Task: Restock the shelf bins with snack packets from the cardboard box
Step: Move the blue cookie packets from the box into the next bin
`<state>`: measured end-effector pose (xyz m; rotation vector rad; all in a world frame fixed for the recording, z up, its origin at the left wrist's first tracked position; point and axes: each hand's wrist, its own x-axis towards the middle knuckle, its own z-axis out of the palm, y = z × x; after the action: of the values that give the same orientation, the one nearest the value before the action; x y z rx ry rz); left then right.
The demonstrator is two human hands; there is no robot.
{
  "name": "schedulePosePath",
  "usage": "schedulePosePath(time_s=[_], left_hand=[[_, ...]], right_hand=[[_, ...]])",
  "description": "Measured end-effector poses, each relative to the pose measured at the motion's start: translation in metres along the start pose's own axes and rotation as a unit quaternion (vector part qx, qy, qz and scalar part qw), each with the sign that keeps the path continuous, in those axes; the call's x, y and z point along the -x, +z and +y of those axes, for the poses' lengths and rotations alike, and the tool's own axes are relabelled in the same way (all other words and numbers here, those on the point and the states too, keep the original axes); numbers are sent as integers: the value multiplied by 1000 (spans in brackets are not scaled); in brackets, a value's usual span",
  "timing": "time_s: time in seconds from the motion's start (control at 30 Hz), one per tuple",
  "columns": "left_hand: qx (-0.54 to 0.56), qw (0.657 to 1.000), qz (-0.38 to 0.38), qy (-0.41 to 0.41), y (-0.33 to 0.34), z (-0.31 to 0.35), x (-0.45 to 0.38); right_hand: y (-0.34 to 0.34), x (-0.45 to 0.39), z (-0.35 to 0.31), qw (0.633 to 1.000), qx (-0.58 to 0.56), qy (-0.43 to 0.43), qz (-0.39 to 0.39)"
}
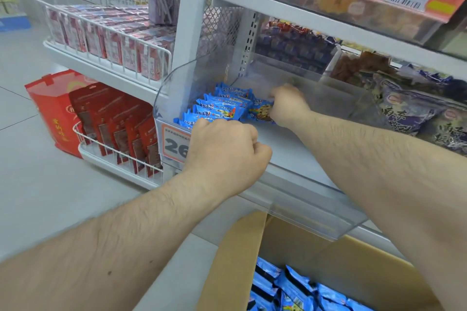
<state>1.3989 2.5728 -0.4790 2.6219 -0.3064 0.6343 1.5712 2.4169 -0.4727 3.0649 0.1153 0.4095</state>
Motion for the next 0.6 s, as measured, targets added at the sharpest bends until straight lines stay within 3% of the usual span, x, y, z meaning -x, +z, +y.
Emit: schedulePosePath(time_s=[0.2,0.33,0.5,0.6], left_hand=[[143,987,66,38,-15,10,2],[207,974,70,53,-24,29,15],[223,965,-61,121,-11,46,51],[191,953,-179,154,5,51,74]], right_hand=[[-37,48,8,992,-113,48,-1],[-81,104,0,959,-263,80,62],[-100,210,-3,910,-295,19,292],[-77,267,-5,875,-323,-57,354]])
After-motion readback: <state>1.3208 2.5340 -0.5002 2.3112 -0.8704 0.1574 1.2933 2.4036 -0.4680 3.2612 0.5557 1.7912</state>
